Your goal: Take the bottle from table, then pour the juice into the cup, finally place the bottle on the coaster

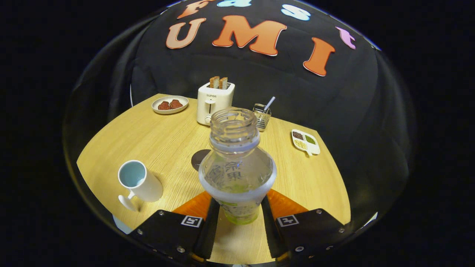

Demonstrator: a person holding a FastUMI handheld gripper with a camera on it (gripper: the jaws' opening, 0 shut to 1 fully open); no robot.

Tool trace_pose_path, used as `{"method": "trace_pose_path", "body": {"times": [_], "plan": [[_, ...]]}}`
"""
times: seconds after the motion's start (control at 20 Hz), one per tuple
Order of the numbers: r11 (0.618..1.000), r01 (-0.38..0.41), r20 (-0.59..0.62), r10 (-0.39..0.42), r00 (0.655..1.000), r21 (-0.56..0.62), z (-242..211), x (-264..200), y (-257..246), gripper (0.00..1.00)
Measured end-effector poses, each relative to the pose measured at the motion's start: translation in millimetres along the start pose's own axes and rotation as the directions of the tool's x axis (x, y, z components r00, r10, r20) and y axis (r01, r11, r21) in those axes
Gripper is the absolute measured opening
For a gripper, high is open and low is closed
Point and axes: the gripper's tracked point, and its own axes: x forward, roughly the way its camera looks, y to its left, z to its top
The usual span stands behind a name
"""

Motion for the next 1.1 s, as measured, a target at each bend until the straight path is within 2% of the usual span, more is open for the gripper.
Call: {"method": "trace_pose_path", "body": {"times": [0.2,0.45,0.7,0.9,1.1], "plan": [[0.989,0.023,0.009,-0.022,1.0,-0.147,9.4,-8.4,13.7,0.58],[0.962,0.038,0.032,-0.03,0.999,-0.271,23.8,-13.9,40.3,0.58],[0.886,0.107,0.087,-0.076,0.993,-0.452,36.6,-11.7,56.3,0.58],[0.848,0.119,0.097,-0.08,0.992,-0.516,36.7,-6.2,68.9,0.58],[0.784,0.142,0.122,-0.085,0.989,-0.605,35.4,-1.3,78.7,0.58]]}}
